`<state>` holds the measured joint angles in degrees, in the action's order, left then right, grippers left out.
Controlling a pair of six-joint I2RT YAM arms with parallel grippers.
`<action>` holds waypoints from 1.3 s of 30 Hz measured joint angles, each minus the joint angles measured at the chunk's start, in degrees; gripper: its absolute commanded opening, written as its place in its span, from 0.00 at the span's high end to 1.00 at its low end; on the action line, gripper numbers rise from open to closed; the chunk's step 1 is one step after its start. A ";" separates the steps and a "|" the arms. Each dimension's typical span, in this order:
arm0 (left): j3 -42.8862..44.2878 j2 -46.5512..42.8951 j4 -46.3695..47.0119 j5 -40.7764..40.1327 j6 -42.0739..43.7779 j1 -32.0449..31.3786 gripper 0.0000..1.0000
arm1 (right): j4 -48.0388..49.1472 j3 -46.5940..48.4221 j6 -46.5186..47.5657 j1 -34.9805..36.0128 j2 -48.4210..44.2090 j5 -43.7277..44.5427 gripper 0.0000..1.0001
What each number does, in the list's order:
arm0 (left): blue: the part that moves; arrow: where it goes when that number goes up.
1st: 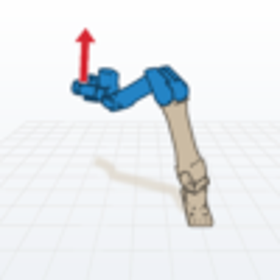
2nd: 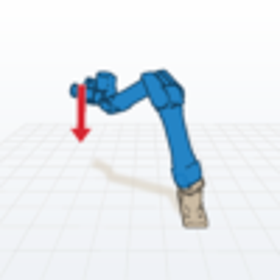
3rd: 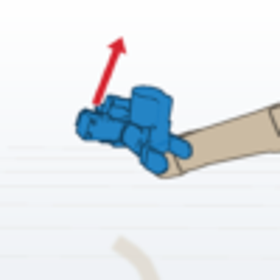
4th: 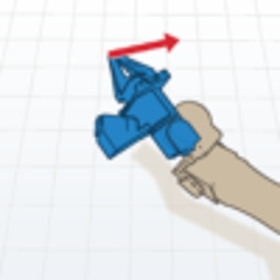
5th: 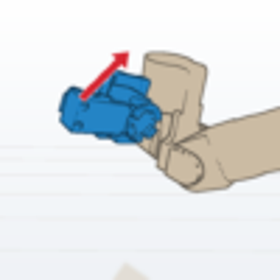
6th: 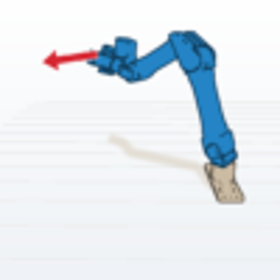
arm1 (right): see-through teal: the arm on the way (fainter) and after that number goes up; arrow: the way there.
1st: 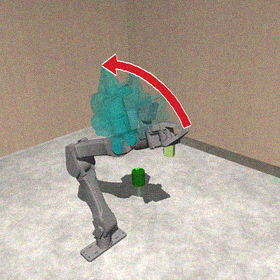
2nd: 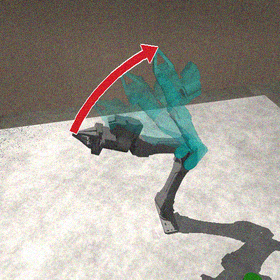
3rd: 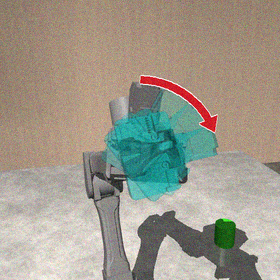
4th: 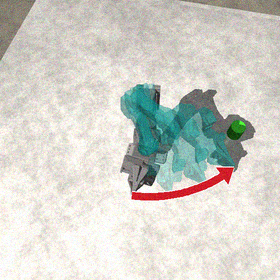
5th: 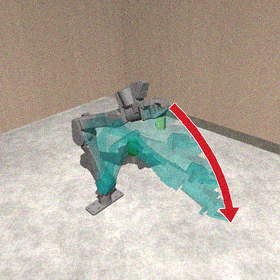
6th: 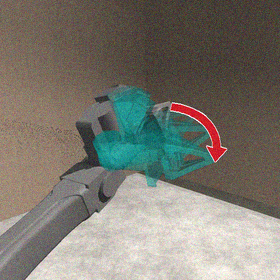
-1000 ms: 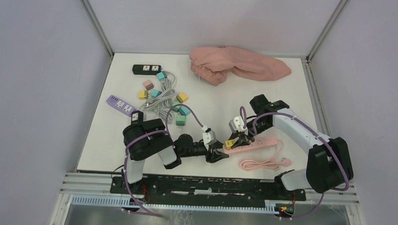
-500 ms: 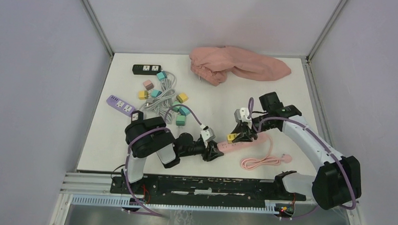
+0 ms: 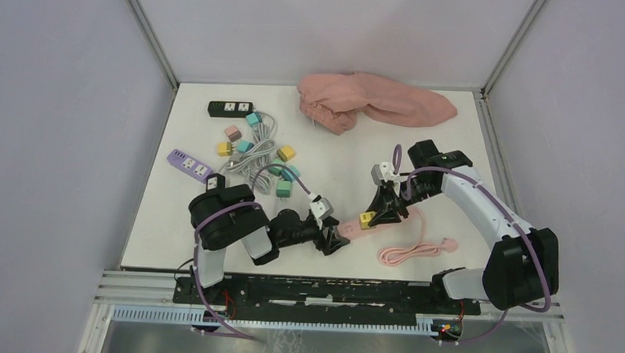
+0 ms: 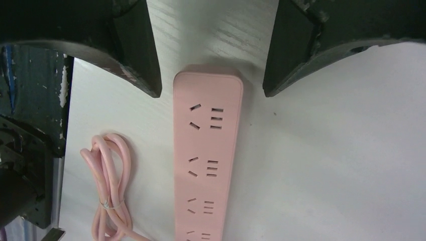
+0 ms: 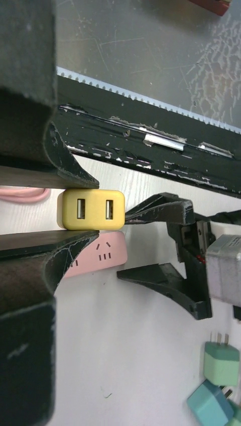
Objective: Pull the plug off the socket
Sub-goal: Remove the plug from the socket.
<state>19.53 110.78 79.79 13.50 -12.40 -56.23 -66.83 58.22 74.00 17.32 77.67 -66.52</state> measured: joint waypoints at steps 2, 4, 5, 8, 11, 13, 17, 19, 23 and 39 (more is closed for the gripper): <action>-0.98 -1.81 -0.87 -1.60 -0.66 0.04 0.12 | 1.38 0.00 -2.80 -0.87 -0.39 -0.02 0.96; -1.84 -3.76 -2.01 -2.97 -1.14 0.24 0.11 | 2.84 0.00 -5.70 -1.60 -0.72 -0.13 0.96; -2.10 -4.94 -2.95 -3.56 -1.36 0.26 0.10 | 3.48 0.00 -7.19 -1.88 -0.81 -0.28 0.96; -2.29 -8.90 -6.75 -4.94 -2.08 0.28 0.07 | 4.85 0.02 -10.67 -2.43 -0.81 -0.57 0.94; -2.29 -14.19 -12.09 -6.25 -2.93 0.28 0.05 | 5.77 0.11 -13.81 -2.54 -0.81 -0.79 0.93; -2.27 -17.86 -16.04 -7.30 -3.30 0.28 0.04 | 6.43 0.20 -15.87 -2.60 -0.81 -0.92 0.93; -2.23 -25.66 -24.15 -9.49 -3.72 0.28 0.01 | 7.28 0.55 -18.82 -2.95 -0.79 -1.31 0.92; -2.23 -29.66 -28.09 -11.15 -3.80 0.28 0.01 | 7.93 0.59 -20.17 -3.08 -0.79 -1.66 0.92; -2.21 -36.59 -34.99 -14.88 -4.28 0.28 0.01 | 8.94 0.59 -22.18 -3.23 -0.79 -2.01 0.92; -1.68 -45.62 -44.59 -17.90 -9.22 0.28 0.00 | 11.34 0.59 -27.30 -4.04 0.28 -2.95 0.90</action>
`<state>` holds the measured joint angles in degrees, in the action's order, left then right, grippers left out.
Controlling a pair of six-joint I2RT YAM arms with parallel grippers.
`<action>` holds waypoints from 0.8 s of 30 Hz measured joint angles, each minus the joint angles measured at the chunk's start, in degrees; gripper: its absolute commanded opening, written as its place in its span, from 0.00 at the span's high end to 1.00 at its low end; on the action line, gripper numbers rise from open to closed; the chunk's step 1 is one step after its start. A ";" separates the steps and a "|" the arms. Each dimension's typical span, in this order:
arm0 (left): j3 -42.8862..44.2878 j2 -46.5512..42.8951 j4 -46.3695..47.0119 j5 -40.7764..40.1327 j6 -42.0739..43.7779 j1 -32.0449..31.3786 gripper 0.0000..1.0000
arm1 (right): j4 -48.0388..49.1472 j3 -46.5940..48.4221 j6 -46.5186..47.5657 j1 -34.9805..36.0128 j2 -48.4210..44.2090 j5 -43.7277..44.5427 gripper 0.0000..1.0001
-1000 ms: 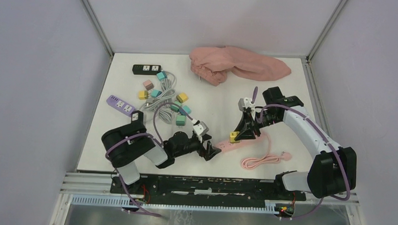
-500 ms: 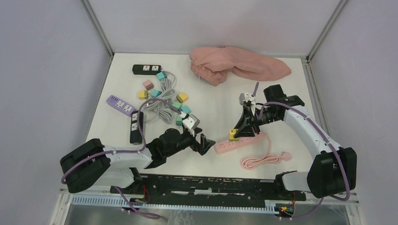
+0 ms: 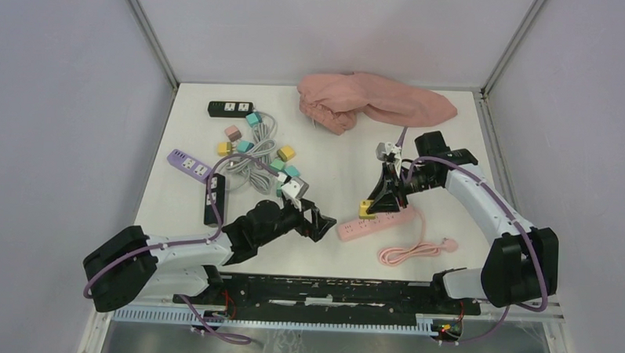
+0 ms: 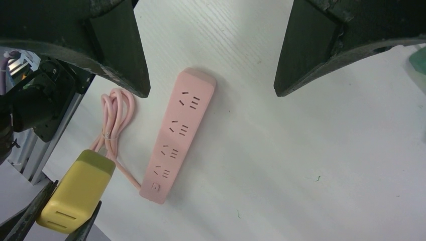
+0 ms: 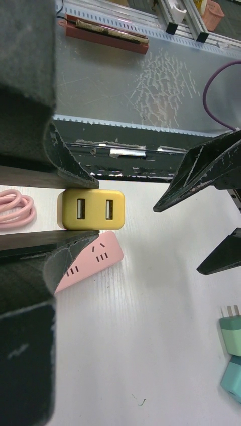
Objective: Pull the plug off the socket
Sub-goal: Remove the plug from the socket, then place the plug at the center of the board.
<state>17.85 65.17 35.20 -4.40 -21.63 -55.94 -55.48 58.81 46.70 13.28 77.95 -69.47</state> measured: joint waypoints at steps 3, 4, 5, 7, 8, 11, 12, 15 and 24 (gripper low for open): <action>1.31 0.48 -1.03 0.02 -1.03 0.00 0.00 | 0.63 0.00 -0.85 -0.15 0.11 -0.11 0.90; 1.66 0.61 -1.11 0.04 -1.44 0.00 0.00 | 0.83 0.00 -1.14 -0.20 0.13 -0.15 0.90; 1.92 0.70 -1.22 0.04 -1.79 0.00 0.00 | 0.98 0.00 -1.49 -0.28 0.22 -0.17 0.90; 2.29 0.90 -1.36 0.09 -2.58 0.00 0.00 | 1.33 0.00 -1.99 -0.33 0.39 -0.22 0.90; 2.40 0.92 -1.51 0.15 -2.82 0.00 0.00 | 1.60 0.00 -2.47 -0.33 0.55 -0.24 0.89; 2.62 1.18 -1.95 0.63 -3.45 0.00 0.01 | 2.25 0.00 -3.50 -0.33 0.85 -0.42 0.89; 2.80 1.42 -2.14 1.05 -3.58 0.00 0.01 | 2.45 0.00 -3.85 -0.33 0.90 -0.44 0.89; 3.26 2.16 -2.08 2.29 -4.02 0.00 0.03 | 2.99 0.00 -4.87 -0.33 0.92 -0.50 0.89; 5.51 3.85 -2.21 5.38 -5.38 0.00 0.05 | 4.59 0.00 -7.08 -0.66 1.46 -0.66 0.88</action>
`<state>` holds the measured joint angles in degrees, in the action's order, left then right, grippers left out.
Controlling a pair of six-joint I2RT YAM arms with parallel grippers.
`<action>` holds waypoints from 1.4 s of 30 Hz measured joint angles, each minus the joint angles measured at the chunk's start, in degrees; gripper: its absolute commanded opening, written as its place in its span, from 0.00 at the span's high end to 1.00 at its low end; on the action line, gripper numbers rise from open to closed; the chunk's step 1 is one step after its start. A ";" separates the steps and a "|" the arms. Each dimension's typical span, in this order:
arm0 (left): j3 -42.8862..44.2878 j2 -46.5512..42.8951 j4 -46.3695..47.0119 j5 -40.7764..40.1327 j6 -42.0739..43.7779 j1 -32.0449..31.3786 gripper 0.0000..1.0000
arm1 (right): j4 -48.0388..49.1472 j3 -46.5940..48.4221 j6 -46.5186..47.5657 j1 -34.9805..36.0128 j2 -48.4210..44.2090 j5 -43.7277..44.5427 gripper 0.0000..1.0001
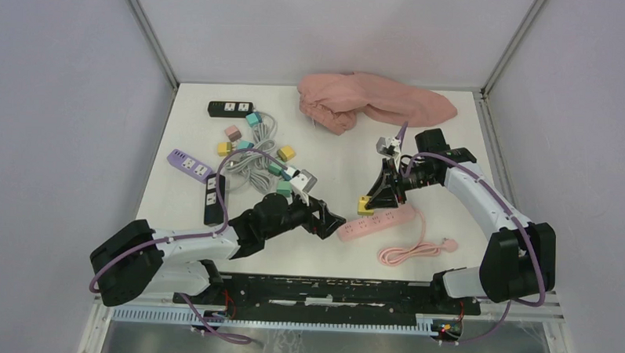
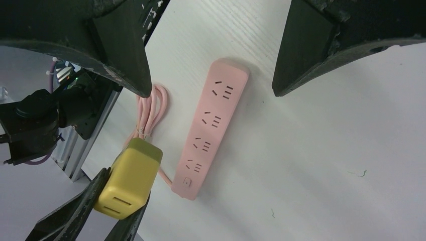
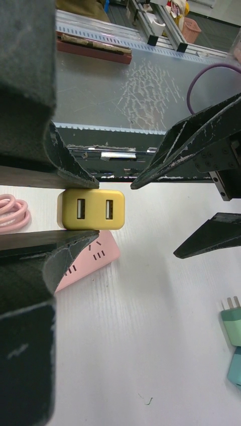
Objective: Pull the plug off the socket
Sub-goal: Place the plug at the center of the board.
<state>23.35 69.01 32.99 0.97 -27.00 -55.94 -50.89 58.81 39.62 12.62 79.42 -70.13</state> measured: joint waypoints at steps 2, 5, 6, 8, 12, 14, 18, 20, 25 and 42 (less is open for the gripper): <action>0.44 0.00 -0.24 0.04 -0.02 -0.07 0.05 | 0.31 0.00 -0.52 0.00 0.07 0.00 0.88; 1.25 0.00 -1.57 -0.50 0.00 -0.52 0.05 | 0.79 0.00 -1.11 -0.02 0.13 -0.20 0.88; 1.64 0.00 -2.29 -0.96 0.00 -0.87 0.05 | 0.87 0.00 -1.33 -0.02 0.17 -0.22 0.88; 2.64 0.00 -4.13 -2.19 0.02 -1.81 0.06 | 1.03 0.00 -1.79 -0.04 0.26 -0.22 0.88; 5.57 0.00 -8.24 -5.66 0.07 -4.44 0.06 | 1.18 0.00 -2.49 -0.04 0.28 -0.28 0.88; 7.30 0.04 -10.58 -7.82 0.15 -5.75 0.06 | 1.40 0.00 -2.89 -0.07 0.42 -0.37 0.88; 11.21 1.05 -15.67 -13.18 0.98 -8.33 0.06 | 2.19 0.00 -3.85 -0.22 0.94 -0.39 0.87; 13.18 1.79 -18.58 -15.87 1.57 -9.44 0.05 | 2.54 0.00 -4.31 -0.35 1.22 -0.37 0.87; 16.79 3.37 -24.22 -20.04 2.49 -10.75 0.04 | 3.61 0.00 -5.81 -0.37 1.53 -0.35 0.87; 18.05 7.02 -25.20 -19.89 4.46 -10.60 0.00 | 7.56 -0.37 -12.66 -0.37 3.48 -0.11 0.87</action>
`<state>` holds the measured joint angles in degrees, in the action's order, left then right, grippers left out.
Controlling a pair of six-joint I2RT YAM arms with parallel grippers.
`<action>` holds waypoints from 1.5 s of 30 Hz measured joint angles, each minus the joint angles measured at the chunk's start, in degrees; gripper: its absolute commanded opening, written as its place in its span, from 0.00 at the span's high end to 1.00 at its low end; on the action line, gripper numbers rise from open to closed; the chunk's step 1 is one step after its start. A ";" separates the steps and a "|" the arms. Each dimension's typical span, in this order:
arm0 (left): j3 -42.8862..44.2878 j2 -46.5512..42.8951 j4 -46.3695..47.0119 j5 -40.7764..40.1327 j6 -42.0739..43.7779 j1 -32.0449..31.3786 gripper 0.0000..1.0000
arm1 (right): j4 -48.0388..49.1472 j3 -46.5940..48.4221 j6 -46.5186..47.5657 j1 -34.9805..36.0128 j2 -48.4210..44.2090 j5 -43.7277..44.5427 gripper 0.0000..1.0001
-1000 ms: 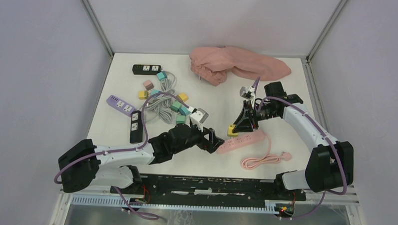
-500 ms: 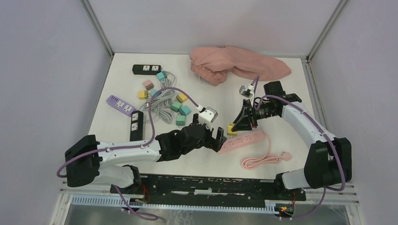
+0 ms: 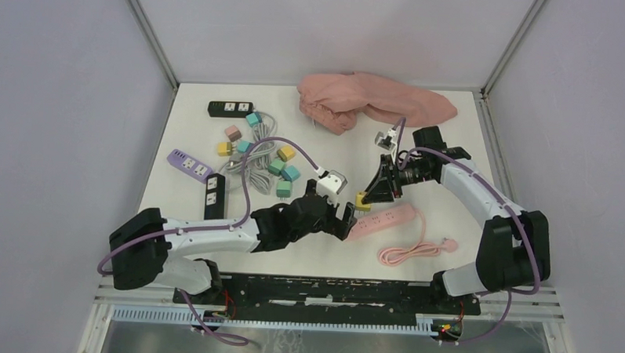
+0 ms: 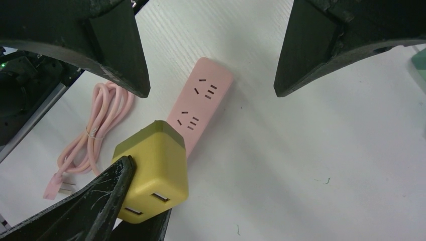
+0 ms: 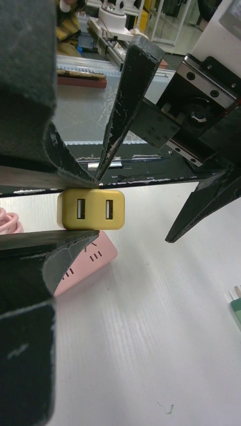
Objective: Pull the plug off the socket
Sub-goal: Place the plug at the center of the board.
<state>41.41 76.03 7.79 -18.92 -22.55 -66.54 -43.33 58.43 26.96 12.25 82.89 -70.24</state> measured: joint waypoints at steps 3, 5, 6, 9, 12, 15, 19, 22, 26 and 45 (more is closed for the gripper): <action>0.85 1.16 -0.04 0.68 -0.04 0.66 0.00 | 2.58 -0.46 -3.89 0.00 0.79 0.42 0.87; 1.53 1.97 -0.02 1.07 -0.09 1.03 0.00 | 4.33 -0.79 -6.91 0.00 1.53 0.90 0.87; 1.90 2.34 -0.04 1.25 -0.11 1.25 0.01 | 5.25 -0.96 -8.50 0.00 1.95 1.25 0.87; 3.26 3.45 0.07 1.84 -0.55 1.53 0.02 | 7.63 -1.33 -12.98 0.00 3.15 2.62 0.87; 4.17 4.24 1.11 2.93 -2.01 1.60 0.04 | 9.79 -1.60 -16.79 -0.02 4.24 3.87 0.87; 5.35 5.46 1.53 2.93 -3.82 1.60 0.05 | 10.80 -1.68 -18.99 -0.04 4.98 4.55 0.87; 9.07 9.53 1.05 2.14 -6.47 1.57 0.07 | 11.82 -1.68 -20.81 -0.04 5.14 4.87 0.86; 12.15 12.81 -0.04 0.55 -8.11 1.60 0.08 | 12.37 -1.70 -21.42 -0.04 5.16 4.96 0.86; 13.27 14.51 -0.90 -1.29 -8.96 1.60 0.17 | 12.68 -1.70 -21.84 -0.04 5.16 4.98 0.86; 13.88 15.32 -1.75 -3.10 -9.31 1.38 0.96 | 13.09 -1.73 -21.90 0.00 5.99 4.94 0.53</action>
<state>55.29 91.35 6.04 -22.02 -31.86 -65.17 -30.24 56.71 5.06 12.25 88.88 -65.30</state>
